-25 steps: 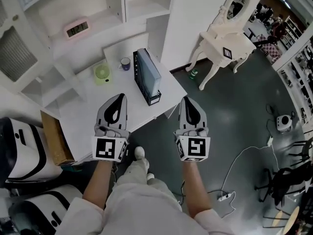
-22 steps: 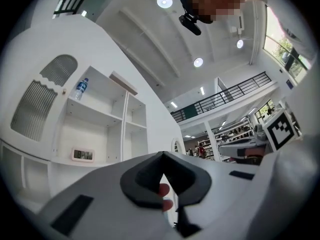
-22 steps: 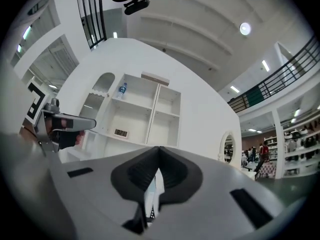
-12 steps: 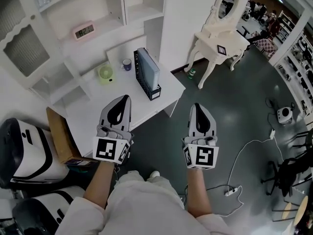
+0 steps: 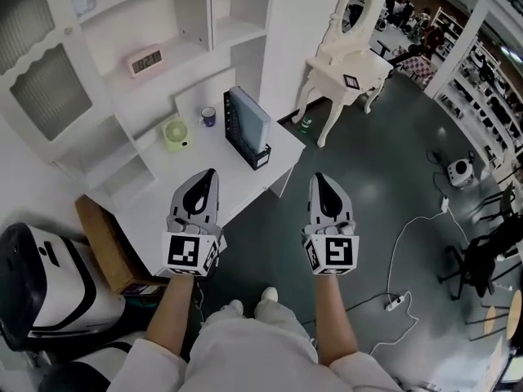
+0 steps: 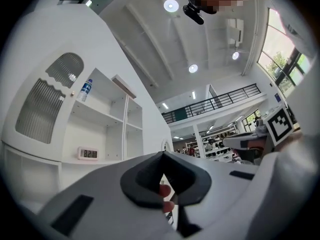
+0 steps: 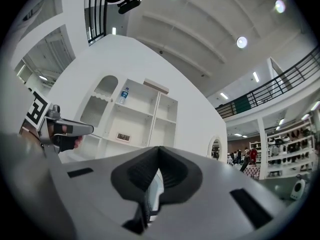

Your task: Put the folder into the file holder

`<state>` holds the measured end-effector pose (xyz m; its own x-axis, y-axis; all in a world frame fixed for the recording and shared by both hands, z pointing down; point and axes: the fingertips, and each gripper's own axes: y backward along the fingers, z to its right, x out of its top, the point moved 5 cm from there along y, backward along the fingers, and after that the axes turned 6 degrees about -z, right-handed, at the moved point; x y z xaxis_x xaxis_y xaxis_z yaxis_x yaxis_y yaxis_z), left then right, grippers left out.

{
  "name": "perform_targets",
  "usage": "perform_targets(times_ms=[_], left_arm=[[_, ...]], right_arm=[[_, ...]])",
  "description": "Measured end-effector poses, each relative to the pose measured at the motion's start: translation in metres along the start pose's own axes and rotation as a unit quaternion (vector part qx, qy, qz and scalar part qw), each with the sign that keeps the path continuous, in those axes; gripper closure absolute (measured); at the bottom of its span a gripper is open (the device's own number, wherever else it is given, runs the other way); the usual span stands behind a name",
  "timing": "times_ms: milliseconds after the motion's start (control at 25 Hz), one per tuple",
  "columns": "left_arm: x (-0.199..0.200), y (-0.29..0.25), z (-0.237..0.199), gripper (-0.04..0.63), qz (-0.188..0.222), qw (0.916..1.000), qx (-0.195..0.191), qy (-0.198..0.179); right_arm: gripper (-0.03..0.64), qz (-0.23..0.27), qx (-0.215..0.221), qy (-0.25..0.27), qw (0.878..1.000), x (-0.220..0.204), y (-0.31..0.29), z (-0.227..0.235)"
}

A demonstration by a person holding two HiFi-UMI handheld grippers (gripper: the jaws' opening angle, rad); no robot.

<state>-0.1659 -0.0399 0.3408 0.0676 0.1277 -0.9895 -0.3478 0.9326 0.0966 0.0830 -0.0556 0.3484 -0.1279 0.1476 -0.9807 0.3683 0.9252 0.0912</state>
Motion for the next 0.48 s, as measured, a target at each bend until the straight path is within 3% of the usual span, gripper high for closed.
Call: perform_targets(times_ms=[200, 480], left_arm=[[0.005, 0.036, -0.012, 0.598, -0.005, 0.9999, -0.003, 0.012], [0.003, 0.061, -0.017, 0.598, -0.022, 0.9985, 0.024, 0.044]], right_arm=[[0.620, -0.004, -0.011, 0.009, 1.000, 0.017, 0.021, -0.029], [0.620, -0.015, -0.016, 0.003, 1.000, 0.020, 0.041, -0.037]])
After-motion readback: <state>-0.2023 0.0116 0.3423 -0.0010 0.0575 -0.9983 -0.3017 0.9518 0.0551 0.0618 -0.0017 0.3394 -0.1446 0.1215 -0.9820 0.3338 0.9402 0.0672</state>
